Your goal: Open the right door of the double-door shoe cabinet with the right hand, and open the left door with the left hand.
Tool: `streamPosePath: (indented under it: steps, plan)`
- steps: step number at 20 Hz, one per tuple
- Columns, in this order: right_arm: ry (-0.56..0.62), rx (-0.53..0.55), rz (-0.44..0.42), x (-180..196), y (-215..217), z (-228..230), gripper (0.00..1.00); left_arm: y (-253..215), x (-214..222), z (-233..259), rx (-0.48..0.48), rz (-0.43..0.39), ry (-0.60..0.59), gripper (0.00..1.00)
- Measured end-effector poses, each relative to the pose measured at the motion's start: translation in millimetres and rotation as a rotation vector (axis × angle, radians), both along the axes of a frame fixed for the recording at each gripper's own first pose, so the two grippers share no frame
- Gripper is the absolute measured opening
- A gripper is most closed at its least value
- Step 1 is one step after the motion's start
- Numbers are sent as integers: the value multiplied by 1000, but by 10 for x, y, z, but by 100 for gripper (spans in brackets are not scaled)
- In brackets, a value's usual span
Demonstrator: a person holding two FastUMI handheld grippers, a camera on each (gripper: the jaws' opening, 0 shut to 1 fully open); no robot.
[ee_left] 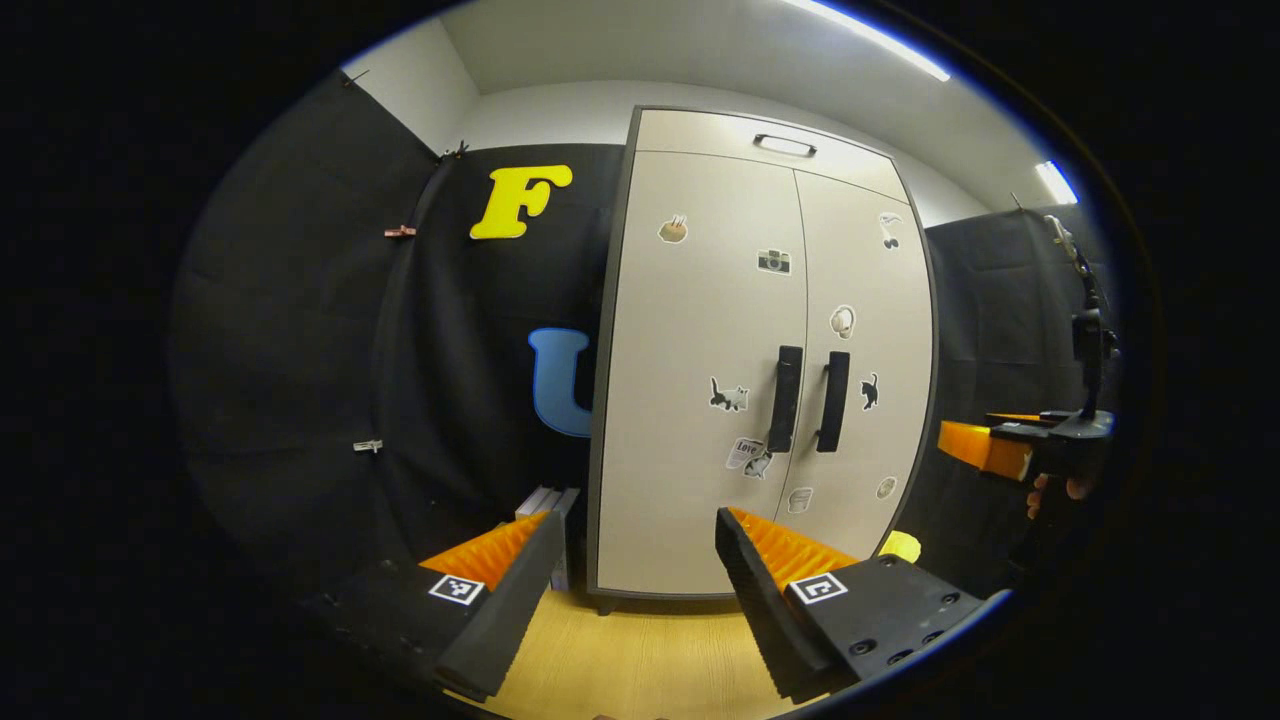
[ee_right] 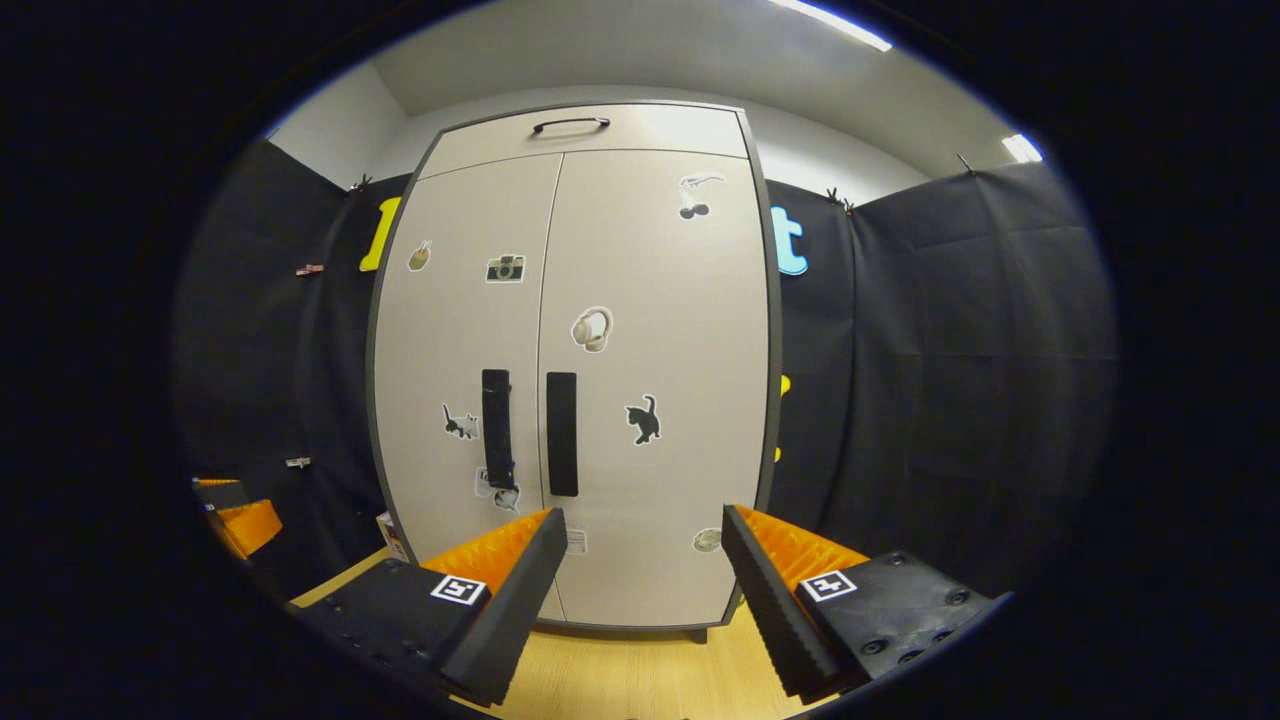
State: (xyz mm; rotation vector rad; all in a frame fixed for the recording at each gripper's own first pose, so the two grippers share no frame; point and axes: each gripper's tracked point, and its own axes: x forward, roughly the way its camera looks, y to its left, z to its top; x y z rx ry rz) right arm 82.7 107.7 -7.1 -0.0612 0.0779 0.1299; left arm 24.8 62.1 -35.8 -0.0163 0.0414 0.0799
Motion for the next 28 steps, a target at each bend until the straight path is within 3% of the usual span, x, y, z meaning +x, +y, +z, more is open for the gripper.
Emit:
streamPosePath:
  steps: [7, 15, 23, 26, 28]
  plan:
    - [7, -24, 65, 466, 423, 152, 98, 264, -175, -108, 7, 46, 15, 95]
    - [-41, -85, 63, 1067, 718, 166, 98, 635, -455, -291, -9, 136, 67, 95]
    - [13, -101, 36, 1583, 819, -137, 97, 942, -722, -443, 6, 231, 121, 95]
    - [51, -81, 50, 1652, 898, -260, 87, 994, -745, -445, -8, 254, 127, 95]
    - [63, -77, 52, 1672, 921, -299, 71, 1006, -756, -432, -4, 264, 122, 95]
